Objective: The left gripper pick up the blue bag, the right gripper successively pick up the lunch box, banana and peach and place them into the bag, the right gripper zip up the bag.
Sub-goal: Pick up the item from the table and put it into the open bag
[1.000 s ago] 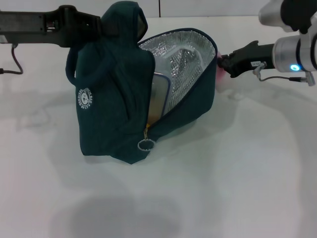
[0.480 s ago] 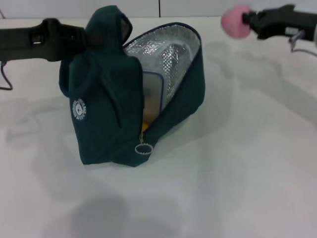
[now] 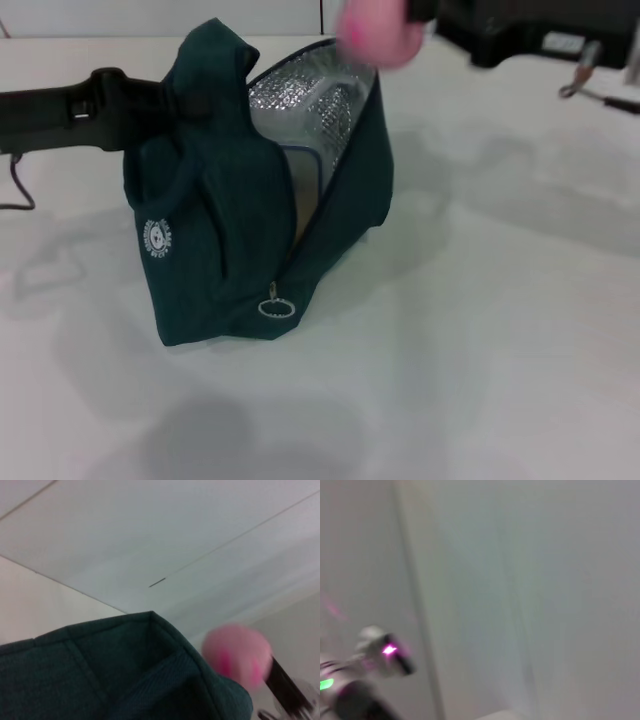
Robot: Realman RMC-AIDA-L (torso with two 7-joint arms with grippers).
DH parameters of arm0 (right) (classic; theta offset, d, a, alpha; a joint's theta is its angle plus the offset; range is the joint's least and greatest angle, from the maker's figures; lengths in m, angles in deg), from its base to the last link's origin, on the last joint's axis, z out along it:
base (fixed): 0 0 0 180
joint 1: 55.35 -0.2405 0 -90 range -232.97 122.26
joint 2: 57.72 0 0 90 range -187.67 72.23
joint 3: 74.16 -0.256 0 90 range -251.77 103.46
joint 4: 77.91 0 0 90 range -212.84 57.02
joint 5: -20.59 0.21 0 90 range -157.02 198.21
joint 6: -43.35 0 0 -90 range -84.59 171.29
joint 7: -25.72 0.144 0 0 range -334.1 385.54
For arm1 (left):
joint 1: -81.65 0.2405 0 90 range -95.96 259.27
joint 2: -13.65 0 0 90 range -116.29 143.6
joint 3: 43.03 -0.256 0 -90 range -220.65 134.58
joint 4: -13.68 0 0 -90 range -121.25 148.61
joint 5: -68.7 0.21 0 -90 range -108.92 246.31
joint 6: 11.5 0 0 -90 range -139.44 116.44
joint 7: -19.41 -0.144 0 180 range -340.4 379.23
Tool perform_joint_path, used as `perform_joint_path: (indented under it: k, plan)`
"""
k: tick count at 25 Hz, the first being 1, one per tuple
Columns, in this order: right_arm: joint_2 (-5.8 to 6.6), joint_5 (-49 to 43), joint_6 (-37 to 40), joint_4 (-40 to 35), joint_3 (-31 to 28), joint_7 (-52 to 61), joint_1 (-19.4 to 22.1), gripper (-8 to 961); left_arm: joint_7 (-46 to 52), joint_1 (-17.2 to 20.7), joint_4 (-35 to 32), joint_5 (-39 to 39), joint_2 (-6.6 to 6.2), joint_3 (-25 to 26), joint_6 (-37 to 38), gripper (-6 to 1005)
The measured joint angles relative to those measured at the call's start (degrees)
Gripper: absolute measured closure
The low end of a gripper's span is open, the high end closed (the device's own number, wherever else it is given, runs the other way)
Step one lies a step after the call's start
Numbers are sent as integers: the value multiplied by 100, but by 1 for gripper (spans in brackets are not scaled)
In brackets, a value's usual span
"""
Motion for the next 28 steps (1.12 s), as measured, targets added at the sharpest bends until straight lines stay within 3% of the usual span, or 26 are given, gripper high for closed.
perform_joint_path:
  k: [10,28]
  plan:
    - [-19,-39,-325,273,1167,-84,-292,885,-60,128,46,-23,-17,-3,-36,962]
    - [24,-45,-108,578,1431,281,-860,855,-118,77,51,-25,4,125,-31,962]
